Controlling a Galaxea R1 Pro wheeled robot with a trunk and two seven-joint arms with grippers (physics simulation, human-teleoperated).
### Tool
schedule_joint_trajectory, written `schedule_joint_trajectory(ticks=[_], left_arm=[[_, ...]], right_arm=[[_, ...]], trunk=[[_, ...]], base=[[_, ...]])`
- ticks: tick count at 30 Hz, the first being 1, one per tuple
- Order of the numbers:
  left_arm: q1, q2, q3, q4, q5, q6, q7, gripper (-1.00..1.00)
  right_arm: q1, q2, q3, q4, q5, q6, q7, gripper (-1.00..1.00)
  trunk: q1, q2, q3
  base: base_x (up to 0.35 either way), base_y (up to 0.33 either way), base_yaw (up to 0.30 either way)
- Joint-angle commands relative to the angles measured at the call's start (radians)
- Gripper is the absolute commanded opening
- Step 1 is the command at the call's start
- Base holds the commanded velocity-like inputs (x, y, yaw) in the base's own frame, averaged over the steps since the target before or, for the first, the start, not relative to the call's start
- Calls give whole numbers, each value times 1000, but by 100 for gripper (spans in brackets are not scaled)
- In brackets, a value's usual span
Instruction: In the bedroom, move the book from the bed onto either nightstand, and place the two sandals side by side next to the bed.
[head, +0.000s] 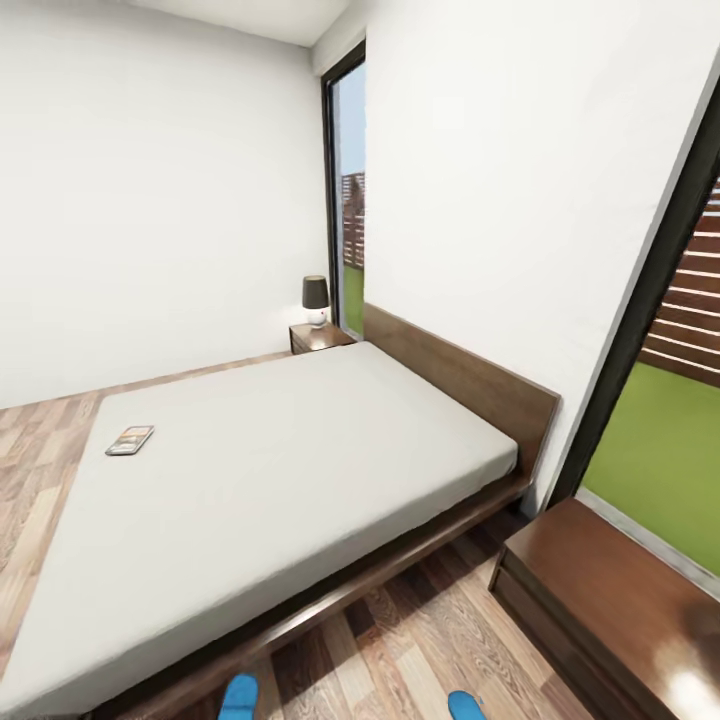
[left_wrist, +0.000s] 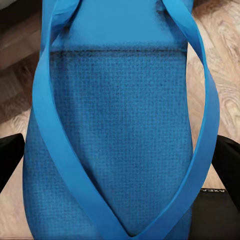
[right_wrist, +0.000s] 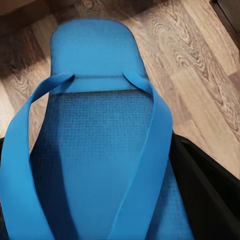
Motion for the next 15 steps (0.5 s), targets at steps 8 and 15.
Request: schedule_joint_trajectory(ticks=[8, 15], left_arm=[[3, 0, 0, 42, 13, -8, 7, -100], [3, 0, 2, 52, 15, -14, 7, -100]], right_arm=[[-1, 12, -6, 33, 7, -1, 1, -100], [-1, 15, -8, 81, 8, -2, 0, -100]], trunk=[[1, -2, -2], [1, -2, -2]], base=[[0, 0, 16], [0, 0, 2]])
